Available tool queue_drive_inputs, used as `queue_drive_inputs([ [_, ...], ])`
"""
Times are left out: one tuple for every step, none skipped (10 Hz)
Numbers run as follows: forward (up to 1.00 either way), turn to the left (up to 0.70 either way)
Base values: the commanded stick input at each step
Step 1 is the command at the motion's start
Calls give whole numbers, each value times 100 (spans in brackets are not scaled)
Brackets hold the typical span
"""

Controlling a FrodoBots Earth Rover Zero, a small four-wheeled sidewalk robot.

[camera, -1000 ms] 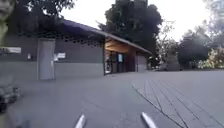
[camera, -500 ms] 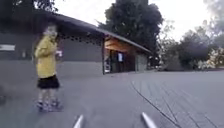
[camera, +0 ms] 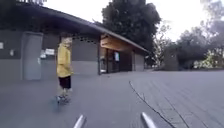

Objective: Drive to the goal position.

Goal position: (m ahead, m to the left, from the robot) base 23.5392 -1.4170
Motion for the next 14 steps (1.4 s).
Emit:
queue_drive_inputs([
  [97, -39],
  [97, 0],
  [97, 0],
  [97, 0],
  [97, 0],
  [97, 0],
  [97, 0],
  [97, 0],
  [97, 0],
  [97, 0],
  [97, -1],
  [97, -22],
  [97, -12],
  [97, 0],
])
